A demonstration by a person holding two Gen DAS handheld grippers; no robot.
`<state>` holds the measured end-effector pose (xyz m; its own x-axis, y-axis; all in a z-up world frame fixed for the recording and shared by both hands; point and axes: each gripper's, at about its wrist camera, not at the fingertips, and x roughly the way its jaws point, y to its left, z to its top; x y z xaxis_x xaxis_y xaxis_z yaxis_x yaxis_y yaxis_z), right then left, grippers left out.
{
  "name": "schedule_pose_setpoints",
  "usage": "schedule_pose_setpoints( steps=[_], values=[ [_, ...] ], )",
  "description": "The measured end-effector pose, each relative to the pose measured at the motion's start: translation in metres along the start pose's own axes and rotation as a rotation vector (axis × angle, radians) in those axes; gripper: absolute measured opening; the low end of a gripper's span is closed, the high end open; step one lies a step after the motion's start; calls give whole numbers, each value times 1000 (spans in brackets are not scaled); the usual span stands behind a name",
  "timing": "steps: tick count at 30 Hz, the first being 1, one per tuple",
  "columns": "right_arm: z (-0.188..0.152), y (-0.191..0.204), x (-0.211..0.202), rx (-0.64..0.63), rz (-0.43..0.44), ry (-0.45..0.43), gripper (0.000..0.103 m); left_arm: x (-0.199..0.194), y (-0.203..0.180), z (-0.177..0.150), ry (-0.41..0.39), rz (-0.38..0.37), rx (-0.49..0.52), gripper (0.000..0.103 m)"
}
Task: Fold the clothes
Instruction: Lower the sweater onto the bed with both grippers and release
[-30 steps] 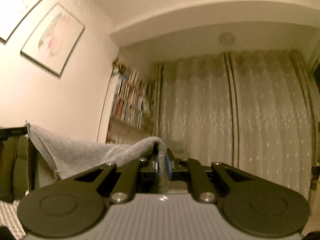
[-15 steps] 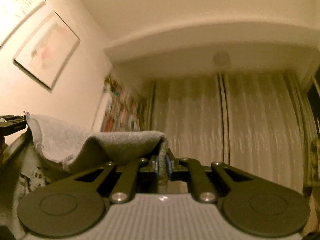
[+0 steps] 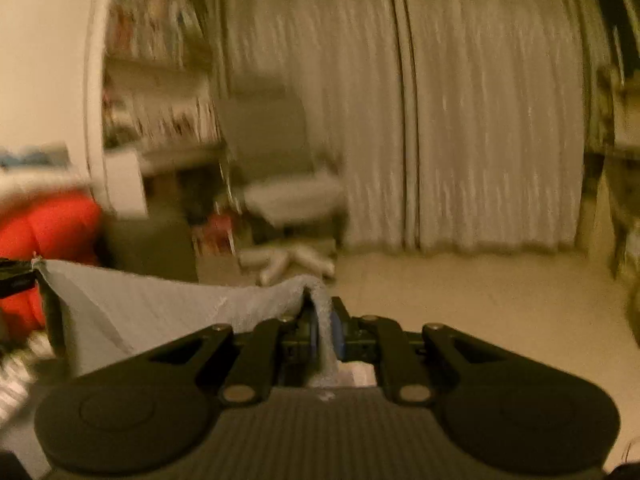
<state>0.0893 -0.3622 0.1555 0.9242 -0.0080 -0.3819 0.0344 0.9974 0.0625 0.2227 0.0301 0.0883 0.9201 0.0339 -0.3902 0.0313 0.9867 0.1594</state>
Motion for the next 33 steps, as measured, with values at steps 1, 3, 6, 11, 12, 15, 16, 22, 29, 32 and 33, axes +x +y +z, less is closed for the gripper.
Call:
schedule_pose_setpoints(
  steps=[1,3,6,11,12,15,16,22,29,32,33],
  values=[
    [-11,-1,20,-6,-9,48,8,14,-2,-7,46,-5,-11,12],
    [-28,-2,54,-14,-26,123,8,28,3,-20,81,-3,-40,12],
    [-44,-16,86,40,-36,176,9,38,19,-35,122,-2,-68,15],
    [-58,-46,116,169,-64,219,16,36,55,-64,181,-45,-169,30],
    [-59,-52,119,195,-73,223,16,37,62,-67,193,-58,-202,32],
    [-61,-61,121,219,-67,229,23,40,72,-71,229,-72,-266,45],
    [-61,-56,119,184,-40,226,37,41,73,-72,235,-75,-278,49],
    [-58,-26,106,-7,120,215,73,33,65,-75,261,-43,-260,53],
    [-66,4,122,-156,130,317,21,31,66,-87,264,-52,-280,49],
    [-55,-3,124,-101,74,278,9,35,62,-85,253,-45,-248,4],
    [-49,-11,122,-56,56,256,9,35,65,-82,244,-26,-257,3]
  ],
)
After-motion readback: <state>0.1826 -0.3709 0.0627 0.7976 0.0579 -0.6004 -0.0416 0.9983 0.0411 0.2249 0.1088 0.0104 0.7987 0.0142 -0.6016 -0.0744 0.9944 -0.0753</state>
